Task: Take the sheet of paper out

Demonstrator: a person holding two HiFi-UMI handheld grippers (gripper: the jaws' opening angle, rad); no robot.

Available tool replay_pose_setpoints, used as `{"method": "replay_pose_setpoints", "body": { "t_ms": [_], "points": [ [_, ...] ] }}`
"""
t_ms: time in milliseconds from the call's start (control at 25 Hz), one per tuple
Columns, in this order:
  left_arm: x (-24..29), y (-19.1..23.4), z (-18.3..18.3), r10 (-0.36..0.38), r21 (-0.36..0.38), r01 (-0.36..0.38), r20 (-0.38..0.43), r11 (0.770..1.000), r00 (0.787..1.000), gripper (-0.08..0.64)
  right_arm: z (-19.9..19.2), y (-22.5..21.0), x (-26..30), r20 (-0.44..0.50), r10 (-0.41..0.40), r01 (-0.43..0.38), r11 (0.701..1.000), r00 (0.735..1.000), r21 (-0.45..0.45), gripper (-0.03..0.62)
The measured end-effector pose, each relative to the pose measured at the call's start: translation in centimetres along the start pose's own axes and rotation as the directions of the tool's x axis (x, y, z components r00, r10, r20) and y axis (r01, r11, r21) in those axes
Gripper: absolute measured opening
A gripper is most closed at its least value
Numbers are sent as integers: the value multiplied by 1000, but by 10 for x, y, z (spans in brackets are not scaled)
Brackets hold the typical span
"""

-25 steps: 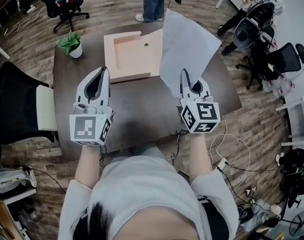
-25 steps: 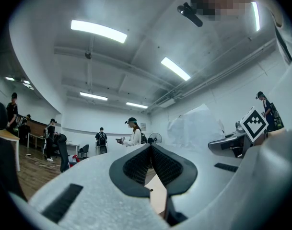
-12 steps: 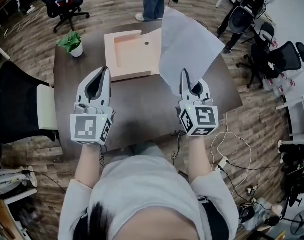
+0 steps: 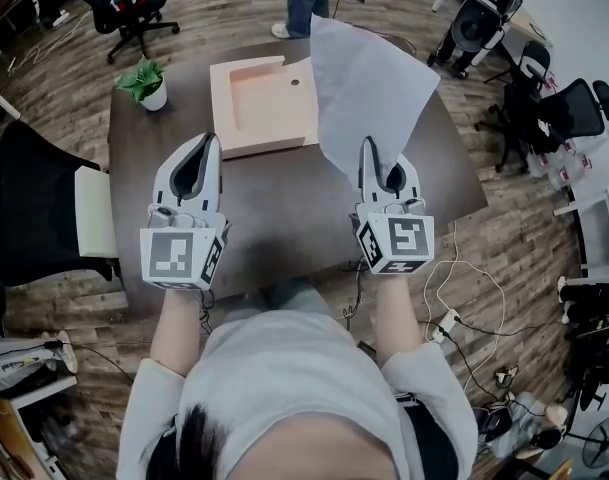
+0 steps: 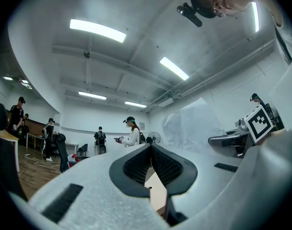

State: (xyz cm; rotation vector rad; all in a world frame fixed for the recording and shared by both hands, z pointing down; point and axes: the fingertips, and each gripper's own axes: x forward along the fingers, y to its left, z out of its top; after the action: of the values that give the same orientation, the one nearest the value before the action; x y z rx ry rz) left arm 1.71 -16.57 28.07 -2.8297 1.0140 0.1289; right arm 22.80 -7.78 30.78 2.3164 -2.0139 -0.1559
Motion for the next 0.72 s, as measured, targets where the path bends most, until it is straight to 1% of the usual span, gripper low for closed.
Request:
{"method": "replay_pose_setpoints", "body": {
  "t_ms": [240, 720],
  "points": [
    [-2, -1, 0, -2, 0, 2, -4, 1000, 1000, 9, 2, 4, -2, 17, 6, -7, 1000, 1000, 16, 14],
    [-3, 1, 1, -1, 7, 1, -3, 1000, 1000, 9, 8, 8, 0, 38, 10, -10, 1000, 999, 5, 14]
  ]
}}
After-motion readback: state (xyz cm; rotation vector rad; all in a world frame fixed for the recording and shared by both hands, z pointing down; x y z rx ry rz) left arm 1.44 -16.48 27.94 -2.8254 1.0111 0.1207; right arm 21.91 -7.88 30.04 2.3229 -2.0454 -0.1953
